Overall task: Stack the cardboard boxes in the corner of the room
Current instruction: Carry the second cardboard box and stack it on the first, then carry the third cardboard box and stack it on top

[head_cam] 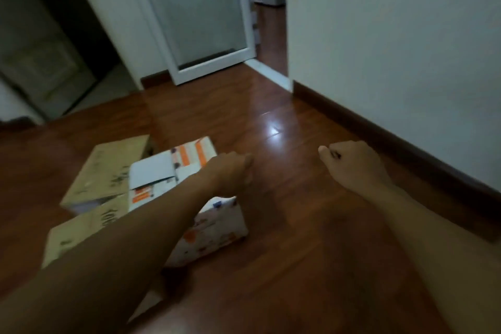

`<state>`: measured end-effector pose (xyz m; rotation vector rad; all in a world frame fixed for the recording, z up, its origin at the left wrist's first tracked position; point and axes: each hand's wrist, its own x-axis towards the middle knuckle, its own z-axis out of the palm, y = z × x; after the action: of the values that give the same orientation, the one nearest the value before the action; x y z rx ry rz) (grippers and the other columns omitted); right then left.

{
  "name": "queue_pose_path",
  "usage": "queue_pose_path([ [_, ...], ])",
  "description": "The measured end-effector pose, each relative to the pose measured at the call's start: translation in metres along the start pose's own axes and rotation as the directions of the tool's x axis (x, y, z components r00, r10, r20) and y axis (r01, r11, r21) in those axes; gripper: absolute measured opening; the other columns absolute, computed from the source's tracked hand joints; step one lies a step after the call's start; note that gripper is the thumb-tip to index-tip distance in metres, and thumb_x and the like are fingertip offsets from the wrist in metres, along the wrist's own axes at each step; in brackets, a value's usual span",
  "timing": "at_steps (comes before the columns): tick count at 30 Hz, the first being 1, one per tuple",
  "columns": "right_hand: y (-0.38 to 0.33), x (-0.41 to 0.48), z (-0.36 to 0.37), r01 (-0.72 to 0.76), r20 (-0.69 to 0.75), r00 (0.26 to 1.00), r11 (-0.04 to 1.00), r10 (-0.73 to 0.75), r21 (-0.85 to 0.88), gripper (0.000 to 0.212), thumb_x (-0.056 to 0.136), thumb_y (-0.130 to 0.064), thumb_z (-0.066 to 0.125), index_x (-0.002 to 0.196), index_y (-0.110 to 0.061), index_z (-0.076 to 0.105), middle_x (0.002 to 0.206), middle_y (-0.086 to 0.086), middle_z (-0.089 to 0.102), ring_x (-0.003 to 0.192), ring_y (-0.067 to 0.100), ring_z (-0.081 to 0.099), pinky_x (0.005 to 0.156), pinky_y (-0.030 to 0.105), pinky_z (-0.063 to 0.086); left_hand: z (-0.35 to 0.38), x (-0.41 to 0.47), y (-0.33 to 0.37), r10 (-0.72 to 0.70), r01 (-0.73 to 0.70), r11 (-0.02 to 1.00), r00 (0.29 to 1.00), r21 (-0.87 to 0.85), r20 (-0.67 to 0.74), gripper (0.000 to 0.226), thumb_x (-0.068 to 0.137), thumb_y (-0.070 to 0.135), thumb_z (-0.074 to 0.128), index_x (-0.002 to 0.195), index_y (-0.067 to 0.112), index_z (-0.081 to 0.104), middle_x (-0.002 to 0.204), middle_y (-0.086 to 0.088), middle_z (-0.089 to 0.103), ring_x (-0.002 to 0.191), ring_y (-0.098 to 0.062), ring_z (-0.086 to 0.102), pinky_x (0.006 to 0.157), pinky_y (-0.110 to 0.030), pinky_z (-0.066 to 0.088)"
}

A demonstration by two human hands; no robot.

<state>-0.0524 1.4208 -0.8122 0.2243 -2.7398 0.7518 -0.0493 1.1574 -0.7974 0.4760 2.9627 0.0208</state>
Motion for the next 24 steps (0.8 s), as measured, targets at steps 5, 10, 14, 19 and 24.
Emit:
queue_pose_path([
  [5, -0.071, -0.005, 0.105, 0.117, 0.159, 0.978, 0.985, -0.137, 0.128, 0.046, 0.091, -0.037, 0.050, 0.051, -0.014, 0.042, 0.053, 0.006, 0.054, 0.061, 0.031, 0.056, 0.052, 0.032, 0.024, 0.036, -0.063, -0.109, -0.349, 0.347, 0.936, 0.936, -0.055, -0.035, 0.018, 0.093, 0.034, 0.050, 0.100, 0.018, 0.051, 0.099, -0.012, 0.069, 0.081, -0.029, 0.062, 0.063, -0.031, 0.040],
  [10, -0.100, -0.005, 0.188, -0.001, 0.268, 0.958, 0.938, -0.098, 0.346, 0.023, 0.089, -0.038, 0.051, 0.073, -0.022, 0.051, 0.078, -0.002, 0.056, 0.075, 0.022, 0.058, 0.062, 0.033, 0.043, 0.088, -0.107, -0.171, -0.622, 0.578, 0.776, 0.767, -0.251, -0.158, 0.038, 0.092, 0.034, 0.057, 0.122, 0.012, 0.051, 0.119, -0.013, 0.062, 0.104, -0.031, 0.062, 0.078, -0.039, 0.050],
  [14, -0.105, -0.010, 0.231, -0.130, 0.321, 0.947, 0.924, 0.008, 0.360, 0.027, 0.088, -0.039, 0.053, 0.108, -0.021, 0.052, 0.115, 0.004, 0.051, 0.099, 0.021, 0.055, 0.081, 0.036, 0.049, 0.128, -0.123, -0.187, -0.817, 0.741, 0.523, 0.577, -0.421, 0.000, 0.057, 0.094, 0.038, 0.054, 0.138, 0.006, 0.037, 0.137, -0.023, 0.046, 0.120, -0.040, 0.053, 0.093, -0.048, 0.050],
  [19, -0.099, -0.025, 0.242, 0.016, 0.104, 0.994, 0.961, -0.046, 0.274, 0.031, 0.086, -0.032, 0.058, 0.111, -0.014, 0.052, 0.116, 0.009, 0.050, 0.105, 0.024, 0.046, 0.081, 0.030, 0.035, 0.153, -0.120, -0.174, -0.833, 0.707, 0.388, 0.543, -0.591, 0.103, 0.051, 0.097, 0.042, 0.045, 0.131, 0.004, 0.039, 0.122, -0.021, 0.061, 0.103, -0.036, 0.064, 0.085, -0.051, 0.056],
  [24, -0.115, -0.030, 0.236, -0.028, 0.048, 0.999, 0.935, 0.012, 0.353, 0.016, 0.091, -0.029, 0.053, 0.090, -0.014, 0.050, 0.094, 0.015, 0.064, 0.082, 0.033, 0.061, 0.062, 0.028, 0.033, 0.152, -0.084, -0.146, -0.731, 0.586, 0.315, 0.652, -0.746, 0.204, 0.050, 0.095, 0.037, 0.055, 0.132, 0.006, 0.044, 0.128, -0.012, 0.062, 0.099, -0.025, 0.068, 0.066, -0.024, 0.058],
])
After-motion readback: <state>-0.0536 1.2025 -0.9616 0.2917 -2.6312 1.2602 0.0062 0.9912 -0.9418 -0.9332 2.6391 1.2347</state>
